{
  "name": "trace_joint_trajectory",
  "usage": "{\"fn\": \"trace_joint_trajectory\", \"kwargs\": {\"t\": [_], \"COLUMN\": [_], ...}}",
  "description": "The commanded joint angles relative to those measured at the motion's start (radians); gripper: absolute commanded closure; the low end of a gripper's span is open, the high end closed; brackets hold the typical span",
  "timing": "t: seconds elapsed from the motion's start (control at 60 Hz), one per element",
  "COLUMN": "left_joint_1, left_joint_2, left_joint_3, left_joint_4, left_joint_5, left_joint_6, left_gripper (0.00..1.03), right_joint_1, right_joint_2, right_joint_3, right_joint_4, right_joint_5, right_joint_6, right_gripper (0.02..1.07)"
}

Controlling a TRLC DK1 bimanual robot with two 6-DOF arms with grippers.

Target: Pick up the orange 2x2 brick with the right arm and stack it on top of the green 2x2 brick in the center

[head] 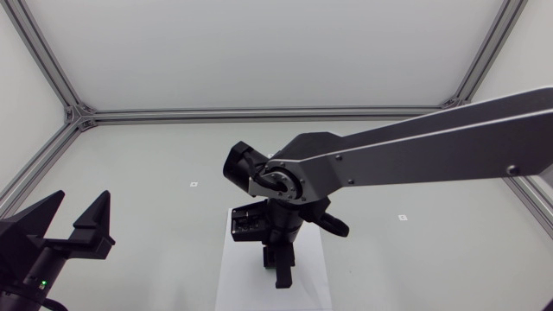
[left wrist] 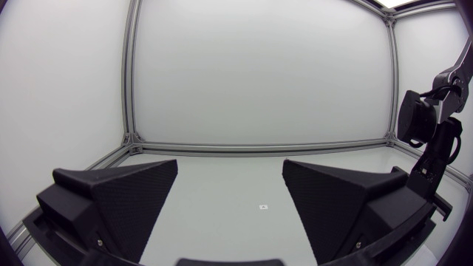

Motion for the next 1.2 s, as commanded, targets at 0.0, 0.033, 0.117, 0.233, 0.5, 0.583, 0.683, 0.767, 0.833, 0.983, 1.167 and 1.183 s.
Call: {"fn": "trace_joint_trajectory", "kwargs": {"t": [0.0,0.033,0.117,0.233,0.5,0.583,0.683,0.767,0.833,0.983,1.167,1.183], "left_joint_1": [0.002,0.002,0.002,0.002,0.002,0.002,0.002,0.002,0.002,0.002,0.002,0.004], "left_joint_2": [-0.006,-0.006,-0.006,-0.006,-0.006,-0.006,-0.006,-0.006,-0.006,-0.006,-0.006,-0.006], "left_joint_3": [-0.041,-0.041,-0.041,-0.041,-0.041,-0.041,-0.041,-0.041,-0.041,-0.041,-0.041,-0.041], "left_joint_4": [-0.011,-0.011,-0.011,-0.011,-0.011,-0.011,-0.011,-0.011,-0.011,-0.011,-0.011,-0.011], "left_joint_5": [0.003,0.003,0.003,0.003,0.003,0.003,0.003,0.003,0.003,0.003,0.003,0.003], "left_joint_6": [0.006,0.006,0.006,0.006,0.007,0.006,0.006,0.006,0.006,0.006,0.006,0.006], "left_gripper": [0.04,0.04,0.04,0.04,0.04,0.04,0.04,0.04,0.04,0.04,0.04,0.04], "right_joint_1": [0.004,0.003,0.003,0.003,0.009,0.012,0.018,0.018,0.016,-0.007,-0.022,-0.022], "right_joint_2": [0.03,0.033,0.043,0.047,0.07,0.087,0.102,0.119,0.133,0.171,0.161,0.155], "right_joint_3": [-0.017,-0.015,-0.017,-0.02,-0.018,-0.014,-0.006,0.0,0.006,0.028,0.011,0.008], "right_joint_4": [0.002,0.003,0.005,0.016,0.008,0.007,-0.004,-0.01,-0.013,-0.026,-0.039,-0.041], "right_joint_5": [0.004,0.004,0.004,0.004,0.009,0.021,0.035,0.039,0.046,0.038,0.001,0.0], "right_joint_6": [0.005,0.006,0.006,0.009,0.012,0.012,0.014,0.014,0.015,0.011,0.011,0.012], "right_gripper": [0.79,0.79,0.79,0.79,0.79,0.79,0.79,0.79,0.79,0.79,0.79,0.79]}}
